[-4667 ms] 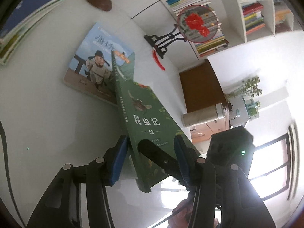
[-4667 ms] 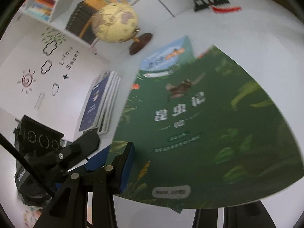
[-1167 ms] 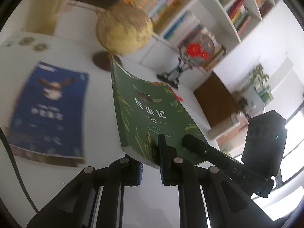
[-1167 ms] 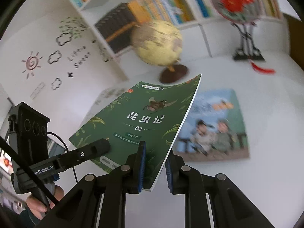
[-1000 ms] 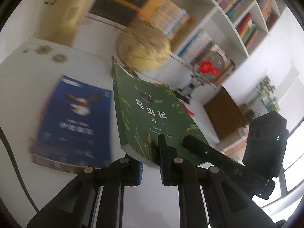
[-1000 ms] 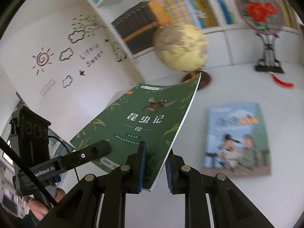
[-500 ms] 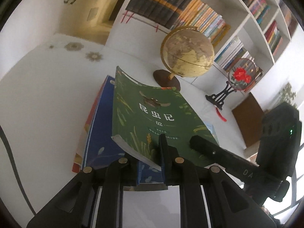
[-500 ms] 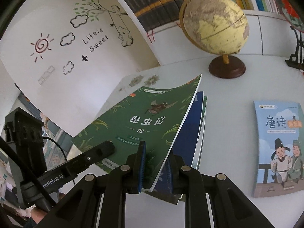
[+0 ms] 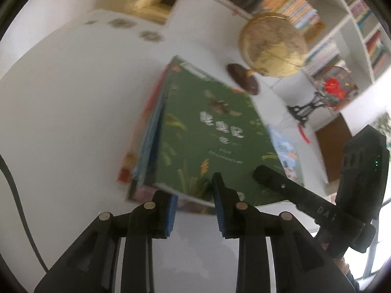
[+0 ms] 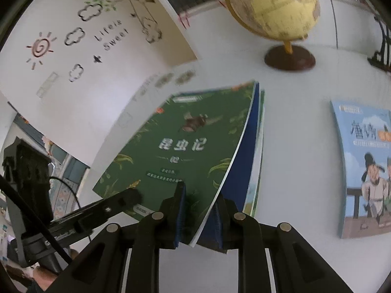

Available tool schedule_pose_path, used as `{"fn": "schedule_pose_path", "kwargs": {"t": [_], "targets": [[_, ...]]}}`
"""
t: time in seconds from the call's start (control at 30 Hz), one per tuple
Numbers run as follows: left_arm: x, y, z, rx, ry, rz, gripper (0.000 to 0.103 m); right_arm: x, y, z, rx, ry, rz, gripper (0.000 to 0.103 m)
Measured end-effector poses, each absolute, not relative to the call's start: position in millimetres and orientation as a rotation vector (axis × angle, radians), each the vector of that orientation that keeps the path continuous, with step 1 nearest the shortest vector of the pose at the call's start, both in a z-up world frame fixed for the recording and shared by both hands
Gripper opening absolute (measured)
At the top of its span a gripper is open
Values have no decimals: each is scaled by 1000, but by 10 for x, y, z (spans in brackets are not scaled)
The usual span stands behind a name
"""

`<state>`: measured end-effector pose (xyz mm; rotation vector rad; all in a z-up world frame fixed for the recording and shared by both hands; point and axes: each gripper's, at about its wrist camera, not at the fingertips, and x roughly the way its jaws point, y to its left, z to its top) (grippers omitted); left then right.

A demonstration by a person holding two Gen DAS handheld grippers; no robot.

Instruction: Organize books

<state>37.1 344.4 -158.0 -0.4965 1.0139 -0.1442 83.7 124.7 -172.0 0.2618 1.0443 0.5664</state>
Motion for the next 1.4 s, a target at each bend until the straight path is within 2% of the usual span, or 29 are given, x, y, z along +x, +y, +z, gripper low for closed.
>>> {"fn": "schedule_pose_path", "kwargs": {"t": [0.2, 0.33, 0.43, 0.5, 0.53, 0.57, 0.83, 0.87, 0.93, 0.97, 1.0, 1.4], "targets": [[251, 3581, -1700, -578, 1026, -77, 24, 870, 1257, -1901, 285, 1097, 551, 21], [149, 3617, -1691, -545, 1015, 19, 24, 849, 1285, -1858, 241, 1115, 565, 31], [-11, 3637, -1601, -533, 1002, 48, 24, 715, 1113, -1774, 242, 1144, 550, 33], [-162, 3603, -1531, -520, 998, 62, 24, 602, 907, -1749, 294, 1142, 547, 38], [-199, 3576, -1510, -519, 999, 65, 24, 521, 773, -1734, 325, 1138, 539, 44], [-269, 3517, -1467, -526, 995, 63, 24, 474, 683, -1726, 342, 1135, 531, 47], [-674, 2602, -1000, -509, 948, -72, 24, -165, -191, -1515, 448, 1094, 472, 47], [-715, 2489, -947, -508, 942, -89, 26, -211, -260, -1472, 449, 1088, 472, 47], [-791, 2260, -855, -505, 933, -119, 43, -338, -424, -1371, 446, 1073, 468, 47], [-843, 2139, -807, -503, 924, -129, 62, -413, -516, -1321, 438, 1063, 464, 47], [-900, 2041, -756, -503, 906, -134, 73, -471, -606, -1268, 430, 1054, 459, 47], [-1335, 990, -322, -363, 811, -187, 73, -984, -1432, -908, 412, 958, 427, 47]]}}
